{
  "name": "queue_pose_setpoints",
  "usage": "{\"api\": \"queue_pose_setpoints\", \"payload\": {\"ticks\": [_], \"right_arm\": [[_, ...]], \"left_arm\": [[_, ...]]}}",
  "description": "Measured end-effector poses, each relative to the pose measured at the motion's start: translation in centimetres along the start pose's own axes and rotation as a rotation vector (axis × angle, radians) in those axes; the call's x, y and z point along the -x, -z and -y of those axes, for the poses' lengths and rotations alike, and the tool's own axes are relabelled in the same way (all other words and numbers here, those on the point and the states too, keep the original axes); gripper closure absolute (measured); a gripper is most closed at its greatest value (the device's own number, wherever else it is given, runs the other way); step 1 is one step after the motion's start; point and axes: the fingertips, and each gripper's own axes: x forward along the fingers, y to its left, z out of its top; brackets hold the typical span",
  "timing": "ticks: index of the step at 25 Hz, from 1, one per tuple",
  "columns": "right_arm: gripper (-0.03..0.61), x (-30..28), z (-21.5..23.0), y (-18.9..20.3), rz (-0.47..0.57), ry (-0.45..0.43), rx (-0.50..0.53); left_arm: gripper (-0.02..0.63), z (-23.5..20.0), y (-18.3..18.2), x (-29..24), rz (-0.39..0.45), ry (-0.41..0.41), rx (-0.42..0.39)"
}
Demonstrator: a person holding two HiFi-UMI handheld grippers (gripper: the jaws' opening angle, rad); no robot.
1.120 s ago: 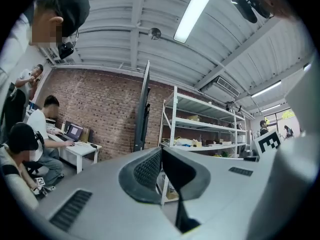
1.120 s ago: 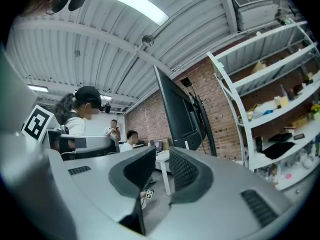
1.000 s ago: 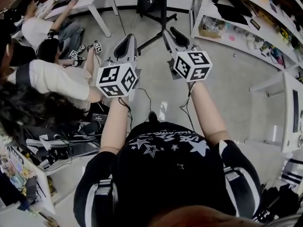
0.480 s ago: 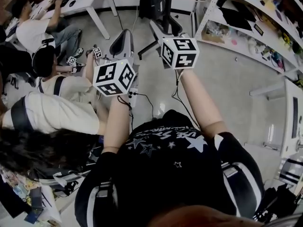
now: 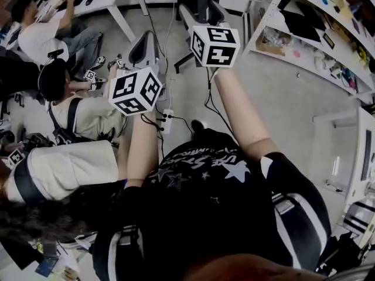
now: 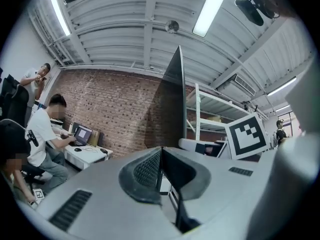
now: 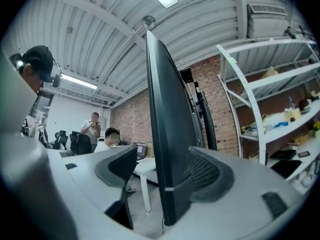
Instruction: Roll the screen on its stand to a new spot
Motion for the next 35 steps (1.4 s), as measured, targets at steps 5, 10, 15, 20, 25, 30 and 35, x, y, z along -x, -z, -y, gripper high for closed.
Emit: {"api": "queue_pose_setpoints", "payload": {"ticks": [5,10,15,20,25,30,35], "right_arm": [[0.239,-3.3,0.0,-1.3,0.002,0.057,0.105],[0.239,-5.7,0.7,-2.3,0.014,0.129,0.150],[0.287,-6.3,2.1,-2.6,-0.016,0.251,0.275],[0.319,-6.0,2.4,-2.6,-0.020,0.303,0.270],[0.331,-5.5,2.5,-2.4,-0.013,0.315,0.249],[0.334,-4.2,1.5,-2.4,-0.006,0.322,0.243],[0.334,-1.2,0.4,-2.6,0.018,0.317,0.227]], "left_arm": [[0.600,-1.2,-0.3,-2.4,-0.006,0.008,-0.007],[0.600,-1.8,-0.1,-3.1,-0.009,0.012,-0.003],[0.600,-2.2,-0.5,-3.2,-0.004,0.009,-0.007],[0.600,-2.3,-0.7,-2.3,0.003,0.014,-0.006],[0.600,-1.7,-0.5,-1.0,-0.002,0.024,-0.008],[0.600,-0.9,-0.8,0.6,0.007,0.031,-0.011],[0.600,0.0,-1.1,2.6,0.014,0.036,-0.009]]}}
